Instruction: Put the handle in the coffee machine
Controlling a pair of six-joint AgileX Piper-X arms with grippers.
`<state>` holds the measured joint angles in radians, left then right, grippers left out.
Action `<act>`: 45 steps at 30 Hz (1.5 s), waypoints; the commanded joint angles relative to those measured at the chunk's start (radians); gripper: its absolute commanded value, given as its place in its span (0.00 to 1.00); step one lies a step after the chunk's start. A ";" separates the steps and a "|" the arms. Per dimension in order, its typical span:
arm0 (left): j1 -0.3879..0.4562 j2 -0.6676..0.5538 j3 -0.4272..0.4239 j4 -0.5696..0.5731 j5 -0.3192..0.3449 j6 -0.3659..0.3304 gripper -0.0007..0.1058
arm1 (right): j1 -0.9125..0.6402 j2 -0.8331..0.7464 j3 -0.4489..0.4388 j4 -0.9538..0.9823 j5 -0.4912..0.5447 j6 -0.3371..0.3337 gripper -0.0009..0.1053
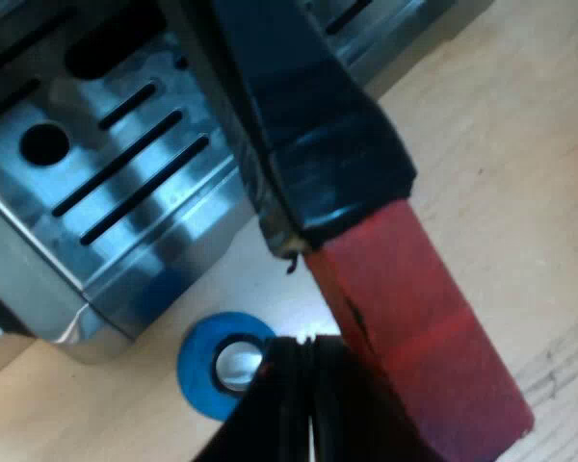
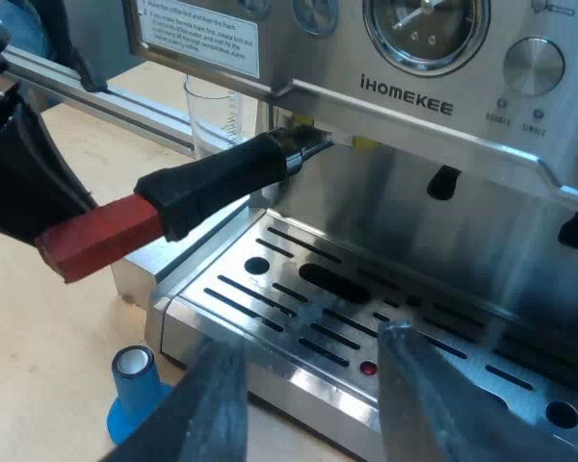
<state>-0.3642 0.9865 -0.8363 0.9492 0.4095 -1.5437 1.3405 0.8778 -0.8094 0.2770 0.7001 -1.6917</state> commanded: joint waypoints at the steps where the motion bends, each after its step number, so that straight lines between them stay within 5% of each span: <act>1: -0.055 -0.016 -0.030 -0.035 0.281 -0.002 0.01 | 0.002 -0.008 -0.013 -0.002 0.006 -0.009 0.35; 13: -0.128 -0.016 -0.030 -0.041 0.286 -0.002 0.01 | 0.002 -0.008 -0.013 -0.002 0.048 -0.009 0.35; 22: -0.129 -0.016 -0.030 -0.110 0.354 -0.002 0.01 | 0.002 -0.008 -0.013 -0.002 0.050 -0.009 0.35; 27: -0.132 -0.014 -0.030 -0.154 0.497 -0.002 0.01 | 0.002 -0.008 -0.013 -0.002 0.050 -0.009 0.35; 45: -0.191 -0.010 -0.030 -0.194 0.478 0.000 0.01 | 0.002 -0.008 -0.013 -0.002 0.061 -0.009 0.35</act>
<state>-0.5507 0.9787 -0.8616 0.7614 0.8860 -1.5459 1.3405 0.8778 -0.8094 0.2797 0.7509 -1.6917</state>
